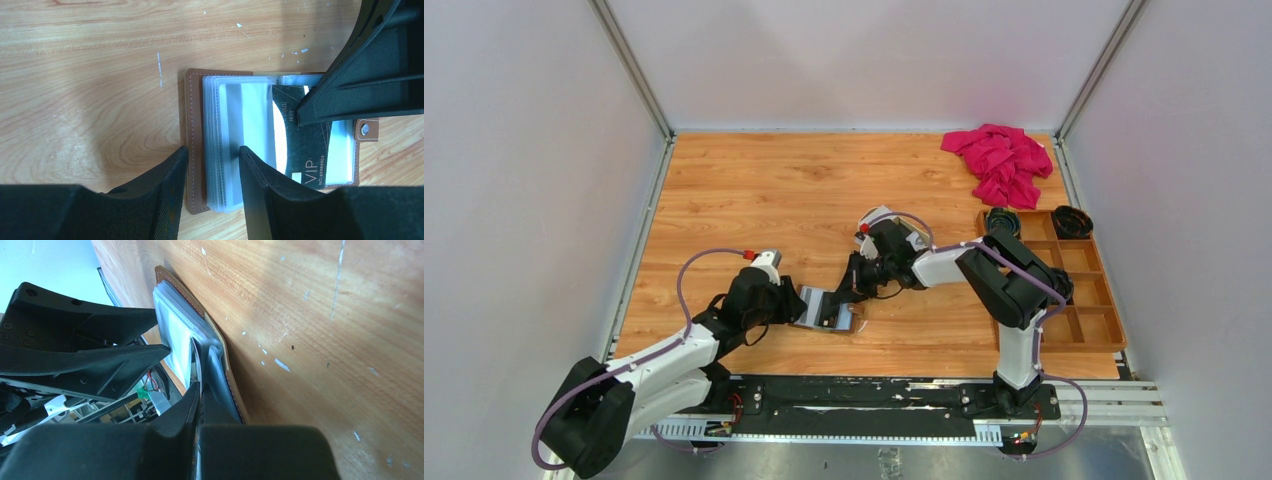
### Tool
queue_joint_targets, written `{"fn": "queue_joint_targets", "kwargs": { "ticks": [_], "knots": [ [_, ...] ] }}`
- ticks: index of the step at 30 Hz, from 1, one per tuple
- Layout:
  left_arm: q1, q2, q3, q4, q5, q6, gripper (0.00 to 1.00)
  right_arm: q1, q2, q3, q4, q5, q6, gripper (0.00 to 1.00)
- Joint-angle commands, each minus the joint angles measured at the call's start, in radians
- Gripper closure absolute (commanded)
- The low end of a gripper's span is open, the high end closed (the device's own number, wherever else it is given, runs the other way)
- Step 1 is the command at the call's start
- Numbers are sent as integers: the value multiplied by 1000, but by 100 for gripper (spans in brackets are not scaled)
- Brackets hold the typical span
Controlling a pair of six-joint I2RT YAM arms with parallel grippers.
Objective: Put the credit cards into the card holder
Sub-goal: Insert the credit card into the card holder.
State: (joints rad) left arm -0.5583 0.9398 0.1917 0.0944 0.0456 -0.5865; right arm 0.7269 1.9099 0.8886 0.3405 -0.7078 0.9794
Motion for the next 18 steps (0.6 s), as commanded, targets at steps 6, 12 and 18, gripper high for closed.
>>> {"fn": "queue_joint_targets", "kwargs": {
  "ticks": [6, 12, 18],
  "knots": [
    [5, 19, 4, -25, 36, 8, 55, 12, 92, 21, -82, -2, -14, 100],
    [5, 21, 4, -23, 44, 11, 55, 13, 111, 39, -74, -16, -37, 100],
    [5, 4, 5, -24, 66, 5, 54, 13, 126, 44, -44, -18, -35, 100]
  ]
}}
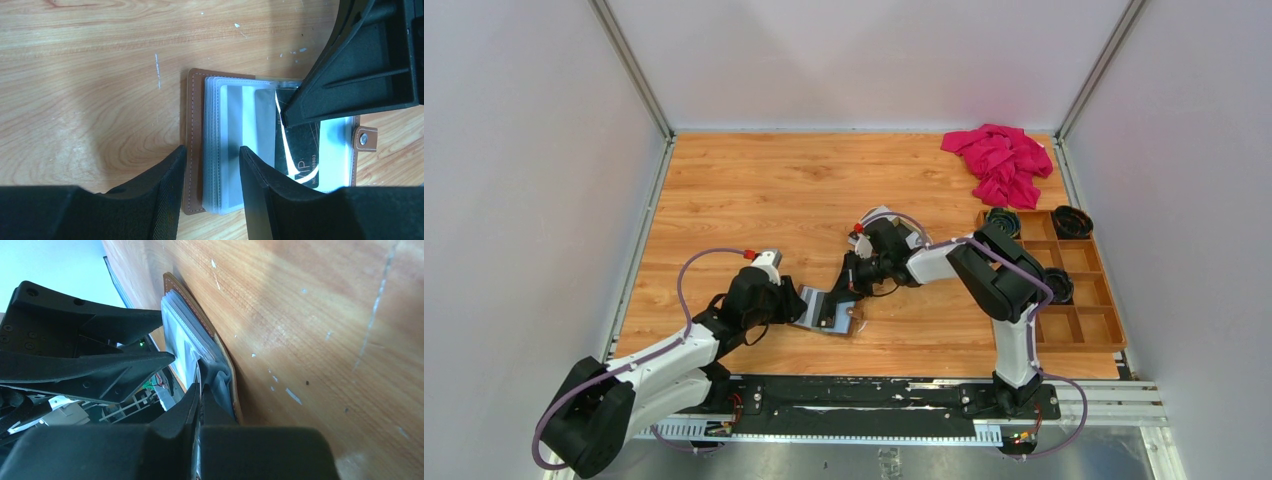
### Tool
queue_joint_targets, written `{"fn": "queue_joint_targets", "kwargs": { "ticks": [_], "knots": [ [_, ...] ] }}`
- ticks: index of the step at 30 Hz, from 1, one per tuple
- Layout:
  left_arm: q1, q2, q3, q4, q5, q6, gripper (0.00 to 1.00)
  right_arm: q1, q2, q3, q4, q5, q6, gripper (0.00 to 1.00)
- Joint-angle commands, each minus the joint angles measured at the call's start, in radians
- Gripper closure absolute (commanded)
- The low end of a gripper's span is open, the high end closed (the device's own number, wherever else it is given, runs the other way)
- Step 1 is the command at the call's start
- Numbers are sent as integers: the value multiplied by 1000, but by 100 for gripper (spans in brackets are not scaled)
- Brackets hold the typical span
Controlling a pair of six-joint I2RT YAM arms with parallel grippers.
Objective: Put the credit cards into the card holder
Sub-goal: Insert the credit card into the card holder.
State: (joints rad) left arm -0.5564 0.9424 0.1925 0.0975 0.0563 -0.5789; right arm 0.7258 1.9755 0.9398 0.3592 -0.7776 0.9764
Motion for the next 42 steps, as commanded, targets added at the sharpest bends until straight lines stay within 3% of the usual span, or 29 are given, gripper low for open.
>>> {"fn": "queue_joint_targets", "kwargs": {
  "ticks": [1, 6, 13, 18, 25, 34, 42],
  "knots": [
    [3, -5, 6, -27, 62, -6, 54, 16, 64, -8, -58, 49, -29, 100],
    [3, -22, 22, -28, 86, -30, 45, 11, 59, -29, -13, 51, -13, 100],
    [3, -37, 79, -166, 55, -31, 15, -3, 57, -40, 1, 52, -10, 100],
    [3, -99, 133, -293, 7, -5, 1, -2, 64, -38, 3, 47, -9, 100],
    [-36, -147, 192, -419, -67, 12, 0, -3, 66, -38, 3, 46, -10, 100],
    [-248, -111, 328, -542, -299, -17, 0, -2, 69, -36, -3, 47, -13, 100],
    [-393, -19, 374, -555, -432, -82, 0, -3, 72, -35, -6, 44, -15, 100]
  ]
}}
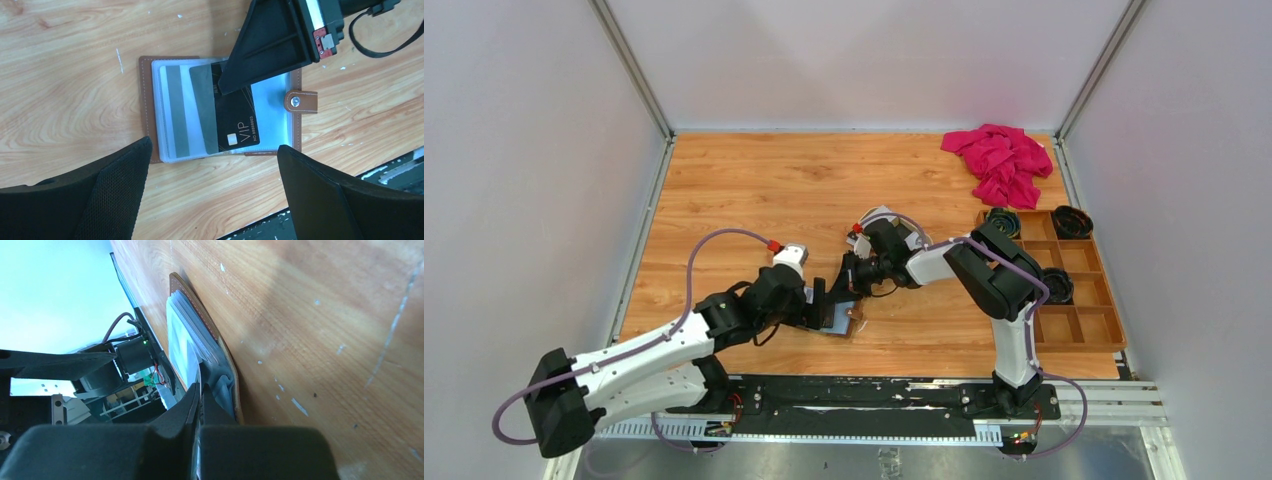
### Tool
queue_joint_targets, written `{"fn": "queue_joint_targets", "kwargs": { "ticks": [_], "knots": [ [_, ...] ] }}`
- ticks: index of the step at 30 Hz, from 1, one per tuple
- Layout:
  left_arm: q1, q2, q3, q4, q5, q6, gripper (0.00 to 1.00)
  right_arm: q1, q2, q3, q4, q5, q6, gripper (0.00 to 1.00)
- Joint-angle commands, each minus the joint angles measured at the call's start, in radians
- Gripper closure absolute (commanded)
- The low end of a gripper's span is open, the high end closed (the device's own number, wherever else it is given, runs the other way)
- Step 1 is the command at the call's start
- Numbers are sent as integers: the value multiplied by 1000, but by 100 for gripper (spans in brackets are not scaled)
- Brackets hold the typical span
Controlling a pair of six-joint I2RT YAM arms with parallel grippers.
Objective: Put the credit cards into the card holder
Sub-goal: Insert the credit card into the card holder.
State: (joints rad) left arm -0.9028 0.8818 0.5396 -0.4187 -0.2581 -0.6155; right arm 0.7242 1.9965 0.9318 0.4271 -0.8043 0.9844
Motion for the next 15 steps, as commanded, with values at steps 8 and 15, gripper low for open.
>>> {"fn": "queue_joint_targets", "kwargs": {
  "ticks": [8, 15],
  "knots": [
    [-152, 163, 105, -70, -221, -85, 0, -2, 52, -24, -79, 70, -24, 100],
    [-163, 206, 94, -28, -222, -95, 2, -2, 54, -22, -80, 66, -24, 100]
  ]
}}
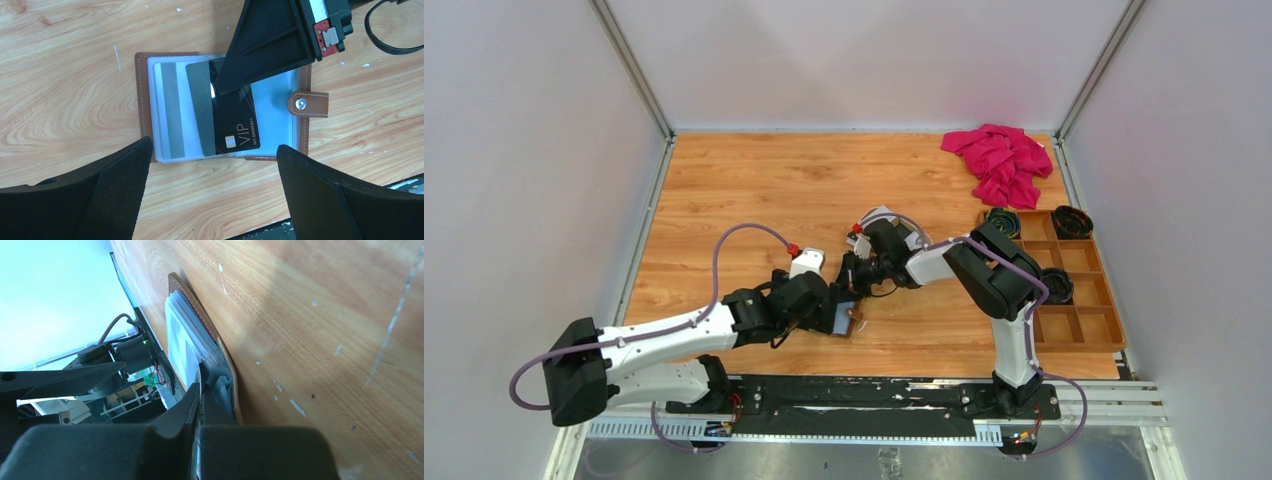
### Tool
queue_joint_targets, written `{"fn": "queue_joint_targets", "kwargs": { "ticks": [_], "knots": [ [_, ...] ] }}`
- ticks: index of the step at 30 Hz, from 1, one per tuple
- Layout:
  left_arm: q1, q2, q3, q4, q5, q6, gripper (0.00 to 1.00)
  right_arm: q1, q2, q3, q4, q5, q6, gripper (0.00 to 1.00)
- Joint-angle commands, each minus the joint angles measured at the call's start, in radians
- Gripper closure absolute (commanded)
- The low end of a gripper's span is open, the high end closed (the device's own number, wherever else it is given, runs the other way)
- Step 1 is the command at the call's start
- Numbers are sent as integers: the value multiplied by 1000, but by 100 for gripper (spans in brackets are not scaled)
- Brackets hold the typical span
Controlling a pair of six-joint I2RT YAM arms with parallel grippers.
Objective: Put the credit cards into the card holder
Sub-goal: Insert the credit card into the card holder.
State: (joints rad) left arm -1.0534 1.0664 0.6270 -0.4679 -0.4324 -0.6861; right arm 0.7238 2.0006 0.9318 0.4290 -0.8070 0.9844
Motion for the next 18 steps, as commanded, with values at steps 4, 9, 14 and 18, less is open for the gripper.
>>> {"fn": "queue_joint_targets", "kwargs": {
  "ticks": [4, 9, 14, 18],
  "knots": [
    [-28, 62, 22, 35, -48, -25, 2, -1, 49, -22, -82, 69, -24, 100],
    [-36, 120, 27, 63, -58, -23, 0, 0, 49, -20, -82, 68, -21, 100],
    [-37, 196, 51, 80, -72, -12, 0, 0, 49, -21, -82, 66, -20, 100],
    [-37, 256, 75, 66, -100, -3, 0, -1, 49, -21, -82, 65, -20, 100]
  ]
}}
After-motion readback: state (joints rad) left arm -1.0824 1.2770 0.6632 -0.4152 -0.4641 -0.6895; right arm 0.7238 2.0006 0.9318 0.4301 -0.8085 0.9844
